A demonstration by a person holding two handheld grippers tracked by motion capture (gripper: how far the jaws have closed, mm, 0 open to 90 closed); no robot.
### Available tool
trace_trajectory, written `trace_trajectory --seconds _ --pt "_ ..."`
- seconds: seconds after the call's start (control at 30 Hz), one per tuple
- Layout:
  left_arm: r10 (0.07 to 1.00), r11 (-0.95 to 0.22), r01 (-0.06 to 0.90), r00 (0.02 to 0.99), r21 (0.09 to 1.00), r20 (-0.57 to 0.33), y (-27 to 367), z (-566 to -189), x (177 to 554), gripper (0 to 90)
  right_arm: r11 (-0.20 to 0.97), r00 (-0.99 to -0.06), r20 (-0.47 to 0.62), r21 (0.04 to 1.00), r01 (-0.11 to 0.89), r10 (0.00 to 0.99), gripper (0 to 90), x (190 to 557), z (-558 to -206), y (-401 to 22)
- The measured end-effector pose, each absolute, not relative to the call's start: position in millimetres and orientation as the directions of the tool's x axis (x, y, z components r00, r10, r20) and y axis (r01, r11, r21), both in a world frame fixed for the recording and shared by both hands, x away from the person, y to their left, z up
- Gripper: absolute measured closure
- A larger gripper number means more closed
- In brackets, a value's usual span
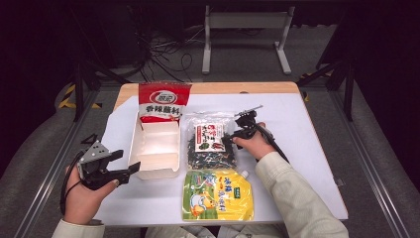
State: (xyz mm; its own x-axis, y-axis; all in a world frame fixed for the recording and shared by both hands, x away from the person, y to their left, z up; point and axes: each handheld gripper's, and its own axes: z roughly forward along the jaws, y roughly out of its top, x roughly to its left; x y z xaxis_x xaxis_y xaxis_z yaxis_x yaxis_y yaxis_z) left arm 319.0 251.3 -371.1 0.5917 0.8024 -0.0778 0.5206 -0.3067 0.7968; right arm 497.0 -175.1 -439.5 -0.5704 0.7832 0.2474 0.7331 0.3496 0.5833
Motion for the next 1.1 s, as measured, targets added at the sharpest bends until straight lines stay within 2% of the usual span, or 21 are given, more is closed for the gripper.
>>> trace_trajectory --seconds 0.17,0.3,0.43,0.67,0.83,1.1 --pt "0.801 -0.305 0.517 0.594 0.8 -0.078 249.5 -370.5 319.2 26.4 0.363 -0.577 0.255 0.567 0.739 0.776 34.7 497.5 -438.4 -172.5" --pt "0.799 -0.31 0.515 0.597 0.799 -0.074 248.7 -370.5 319.3 26.4 0.37 -0.581 0.274 0.551 0.748 0.767 46.4 497.1 -437.1 -169.1" --pt "0.798 -0.311 0.514 0.598 0.8 -0.073 248.8 -370.5 319.2 26.4 0.369 -0.577 0.291 0.537 0.759 0.763 53.6 496.8 -435.9 -167.6" --pt "0.798 -0.311 0.515 0.598 0.798 -0.075 248.0 -371.1 319.8 26.4 0.433 -0.609 0.205 0.535 0.725 0.766 73.4 489.6 -428.6 -158.3" --pt "0.795 -0.315 0.512 0.602 0.799 -0.073 246.9 -371.4 321.0 26.4 0.465 -0.624 0.142 0.545 0.698 0.769 79.1 484.6 -424.7 -152.7" --pt "0.795 -0.308 0.51 0.601 0.803 -0.077 247.5 -372.1 323.5 26.4 0.422 -0.606 0.18 0.567 0.707 0.775 82.4 483.3 -416.4 -162.1"
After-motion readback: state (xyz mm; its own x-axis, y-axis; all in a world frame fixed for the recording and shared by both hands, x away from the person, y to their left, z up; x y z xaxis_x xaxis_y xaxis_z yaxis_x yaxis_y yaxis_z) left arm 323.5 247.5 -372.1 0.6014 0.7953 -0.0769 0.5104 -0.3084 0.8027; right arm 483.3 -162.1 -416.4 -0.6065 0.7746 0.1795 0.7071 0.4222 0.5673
